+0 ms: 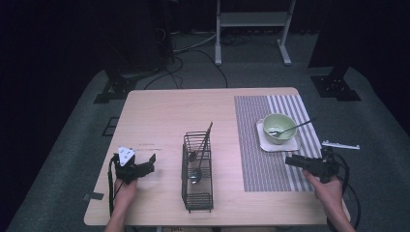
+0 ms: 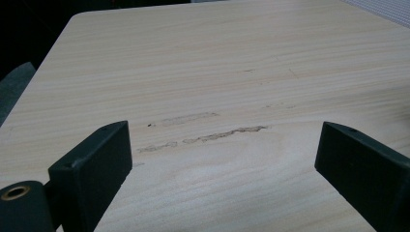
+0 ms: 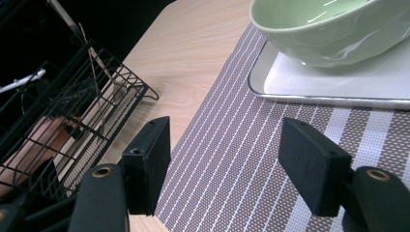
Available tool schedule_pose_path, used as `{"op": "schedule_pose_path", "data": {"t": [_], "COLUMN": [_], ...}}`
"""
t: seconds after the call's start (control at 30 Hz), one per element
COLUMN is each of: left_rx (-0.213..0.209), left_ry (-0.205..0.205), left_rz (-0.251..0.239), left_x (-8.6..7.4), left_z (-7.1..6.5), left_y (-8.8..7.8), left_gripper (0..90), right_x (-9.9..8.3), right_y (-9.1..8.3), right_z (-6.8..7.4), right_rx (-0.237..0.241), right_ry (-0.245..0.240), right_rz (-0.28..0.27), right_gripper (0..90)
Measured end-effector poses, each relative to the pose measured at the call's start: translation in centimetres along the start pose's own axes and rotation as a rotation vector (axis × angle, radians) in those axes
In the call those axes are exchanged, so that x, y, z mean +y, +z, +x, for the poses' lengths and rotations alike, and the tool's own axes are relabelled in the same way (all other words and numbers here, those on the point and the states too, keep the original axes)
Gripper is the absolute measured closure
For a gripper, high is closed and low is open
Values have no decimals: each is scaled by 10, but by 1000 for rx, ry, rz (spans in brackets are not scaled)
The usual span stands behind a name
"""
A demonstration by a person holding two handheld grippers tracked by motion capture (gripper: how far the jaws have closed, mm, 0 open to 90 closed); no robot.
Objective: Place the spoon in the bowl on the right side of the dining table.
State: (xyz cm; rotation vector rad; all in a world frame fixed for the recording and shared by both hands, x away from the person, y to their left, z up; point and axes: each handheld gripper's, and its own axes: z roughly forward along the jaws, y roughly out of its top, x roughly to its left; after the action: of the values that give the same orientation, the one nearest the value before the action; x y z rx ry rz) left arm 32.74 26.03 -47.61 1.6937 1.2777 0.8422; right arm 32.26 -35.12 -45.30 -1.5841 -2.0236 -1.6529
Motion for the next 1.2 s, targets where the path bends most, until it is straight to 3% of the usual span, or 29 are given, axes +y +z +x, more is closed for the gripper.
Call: {"op": "schedule_pose_path", "data": {"t": [0.37, 0.6, 1.2], "left_rx": [0, -1, -2], "left_ry": [0, 2, 1], "left_rz": [0, 0, 0], "left_x": [0, 0, 0], "left_z": [0, 0, 0], "left_y": [0, 0, 0], "left_gripper": [52, 52, 52], "right_x": [-6, -12, -23], "right_y": [3, 7, 18], "right_z": [9, 19, 29], "right_rx": [-2, 23, 23], "right_ry": [-35, -49, -88], "right_rz": [31, 50, 101], "right_gripper": [342, 341, 336]}}
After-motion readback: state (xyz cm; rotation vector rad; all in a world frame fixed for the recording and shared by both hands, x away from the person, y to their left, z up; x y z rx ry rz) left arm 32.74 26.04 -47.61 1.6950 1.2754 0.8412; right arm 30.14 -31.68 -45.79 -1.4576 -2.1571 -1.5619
